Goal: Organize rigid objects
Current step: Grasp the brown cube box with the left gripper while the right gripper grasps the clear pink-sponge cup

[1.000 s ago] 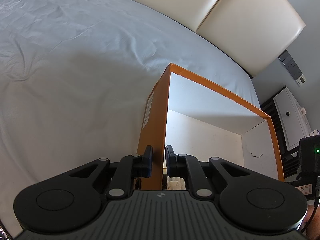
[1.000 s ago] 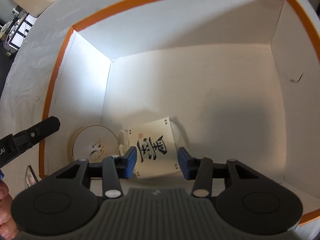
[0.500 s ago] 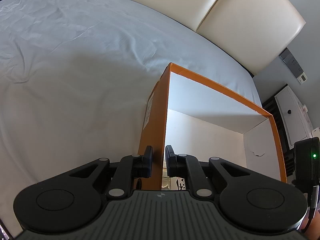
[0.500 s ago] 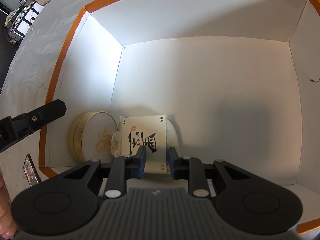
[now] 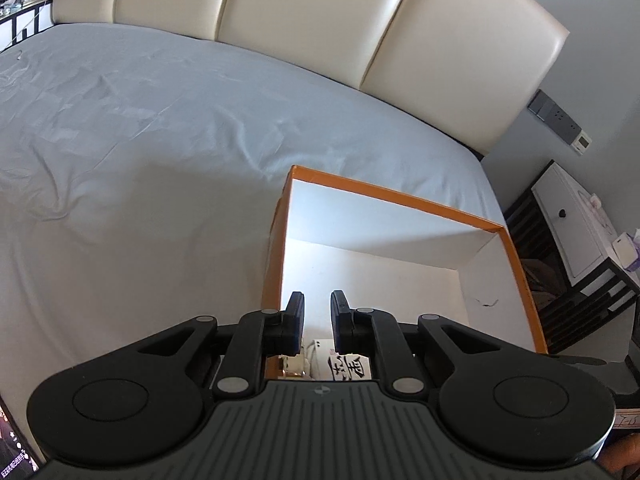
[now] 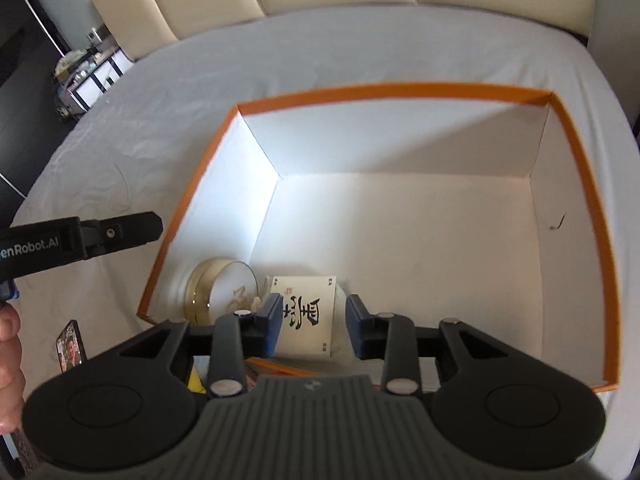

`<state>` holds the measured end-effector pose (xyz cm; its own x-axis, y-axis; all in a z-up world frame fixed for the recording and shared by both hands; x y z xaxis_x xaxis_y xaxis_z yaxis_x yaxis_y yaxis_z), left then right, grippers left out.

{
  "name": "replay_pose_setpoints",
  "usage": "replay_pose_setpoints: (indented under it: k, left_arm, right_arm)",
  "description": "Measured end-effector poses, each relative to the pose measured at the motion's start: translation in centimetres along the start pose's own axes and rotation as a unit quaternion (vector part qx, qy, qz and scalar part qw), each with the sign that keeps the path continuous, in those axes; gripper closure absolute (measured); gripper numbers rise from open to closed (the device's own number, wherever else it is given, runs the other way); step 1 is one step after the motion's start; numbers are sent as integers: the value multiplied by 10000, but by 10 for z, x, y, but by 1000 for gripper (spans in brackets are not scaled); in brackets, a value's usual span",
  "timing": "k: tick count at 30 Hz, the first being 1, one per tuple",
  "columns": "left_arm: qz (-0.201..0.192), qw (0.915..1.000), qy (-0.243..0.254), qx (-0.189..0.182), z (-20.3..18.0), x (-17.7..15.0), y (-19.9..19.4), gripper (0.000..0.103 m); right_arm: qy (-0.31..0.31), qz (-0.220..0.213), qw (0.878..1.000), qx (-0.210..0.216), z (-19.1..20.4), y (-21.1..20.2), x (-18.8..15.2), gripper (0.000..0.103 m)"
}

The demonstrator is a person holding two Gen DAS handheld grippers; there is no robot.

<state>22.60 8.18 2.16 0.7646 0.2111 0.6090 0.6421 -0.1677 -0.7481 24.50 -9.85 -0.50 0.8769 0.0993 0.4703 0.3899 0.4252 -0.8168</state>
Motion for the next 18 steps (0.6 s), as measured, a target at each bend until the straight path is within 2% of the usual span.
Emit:
replay_pose_setpoints:
  k: [3, 6, 9, 11, 12, 14, 15, 18]
  left_arm:
    - [54, 9999, 154, -41, -7, -13, -16, 89]
    - [282, 9993, 247, 12, -12, -31, -24, 88]
    - [560, 9976, 354, 204, -11, -53, -24, 78]
    - [854, 9949, 404, 346, -7, -69, -19, 73]
    - [1030, 9929, 424, 424, -5, -78, -15, 69]
    - [1337, 9881, 513, 568, -1, -95, -8, 59]
    - [1423, 9864, 511, 642, 1, -101, -6, 52]
    - [1587, 9837, 404, 744, 4, -115, -3, 42]
  right_arm:
    - [-56, -476, 9987, 158, -3, -35, -12, 66]
    - [48, -787, 9965, 270, -8, -60, -29, 66]
    - [311, -861, 9950, 394, -12, -74, -54, 65]
    - [453, -748, 9949, 512, -13, -74, -74, 63]
    - [518, -668, 9948, 567, -12, -72, -82, 58]
    - [699, -401, 9945, 676, -11, -60, -100, 56]
    - [850, -205, 9933, 754, -11, -53, -109, 55]
    - [1296, 309, 9852, 1080, -9, -35, -132, 53]
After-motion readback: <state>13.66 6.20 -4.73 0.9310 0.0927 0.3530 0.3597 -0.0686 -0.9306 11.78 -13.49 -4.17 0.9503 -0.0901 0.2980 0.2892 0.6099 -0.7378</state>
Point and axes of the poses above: each gripper's, at about its wrist camera, not at the fingertips, and y roughly the way its jaws point, z to its left, x to its top, the point moved 5 cm from there along y, roughly the way its jaws point, and after that the axes turned 4 degrees about x, right-handed, at the moved point
